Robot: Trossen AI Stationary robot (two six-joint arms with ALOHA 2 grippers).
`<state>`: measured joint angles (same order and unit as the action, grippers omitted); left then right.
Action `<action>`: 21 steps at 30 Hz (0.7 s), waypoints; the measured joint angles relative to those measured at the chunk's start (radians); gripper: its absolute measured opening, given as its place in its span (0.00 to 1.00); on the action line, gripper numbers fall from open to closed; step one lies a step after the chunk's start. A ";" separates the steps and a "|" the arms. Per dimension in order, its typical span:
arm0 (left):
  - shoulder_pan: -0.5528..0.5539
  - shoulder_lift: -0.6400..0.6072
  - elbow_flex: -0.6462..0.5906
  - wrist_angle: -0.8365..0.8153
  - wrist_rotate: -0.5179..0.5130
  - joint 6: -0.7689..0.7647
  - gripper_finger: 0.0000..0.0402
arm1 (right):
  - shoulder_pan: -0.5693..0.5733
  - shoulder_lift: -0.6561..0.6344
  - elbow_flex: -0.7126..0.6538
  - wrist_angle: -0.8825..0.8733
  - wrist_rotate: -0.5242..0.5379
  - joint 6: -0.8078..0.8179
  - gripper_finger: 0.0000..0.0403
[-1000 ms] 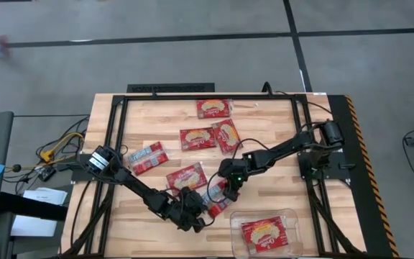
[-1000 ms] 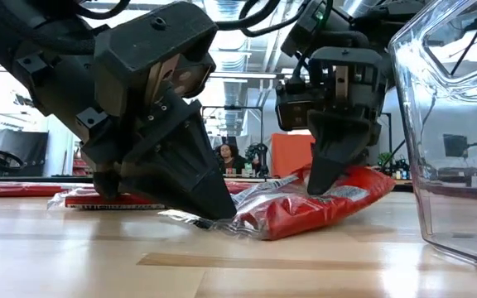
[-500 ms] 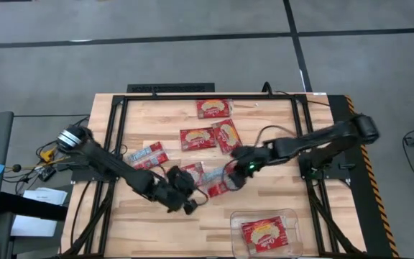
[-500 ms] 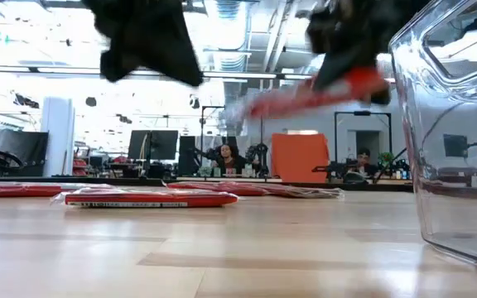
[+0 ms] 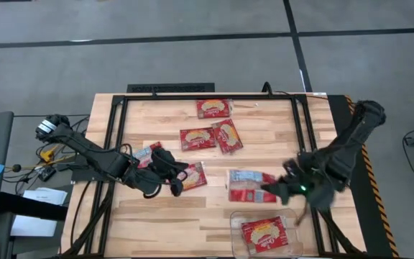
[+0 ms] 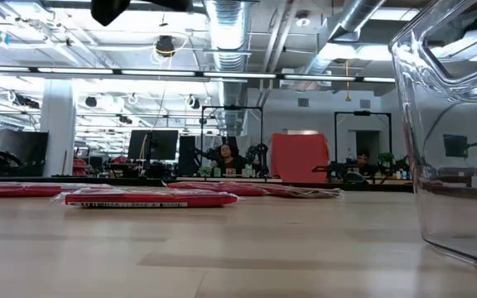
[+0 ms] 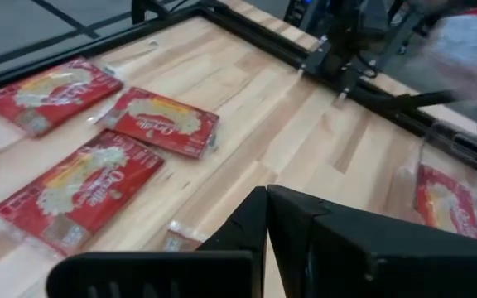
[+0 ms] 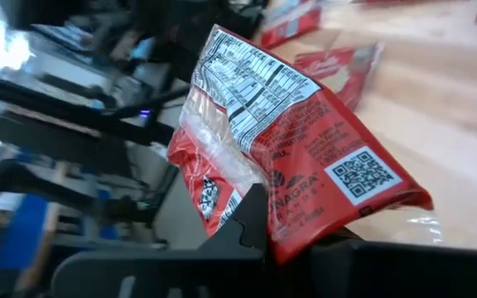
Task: Sort popcorn bags into baskets
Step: Put the red popcorn bag into the transparent bin
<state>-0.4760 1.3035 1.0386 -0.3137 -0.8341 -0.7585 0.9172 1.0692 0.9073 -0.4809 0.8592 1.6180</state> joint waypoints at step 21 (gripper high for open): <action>0.004 -0.001 0.000 -0.019 0.016 -0.011 0.00 | 0.259 0.420 0.252 -0.307 -0.220 0.575 0.08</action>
<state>-0.4721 1.3022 1.0389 -0.3331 -0.8177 -0.7691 1.1757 1.4889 1.1593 -0.7882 0.6396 2.1929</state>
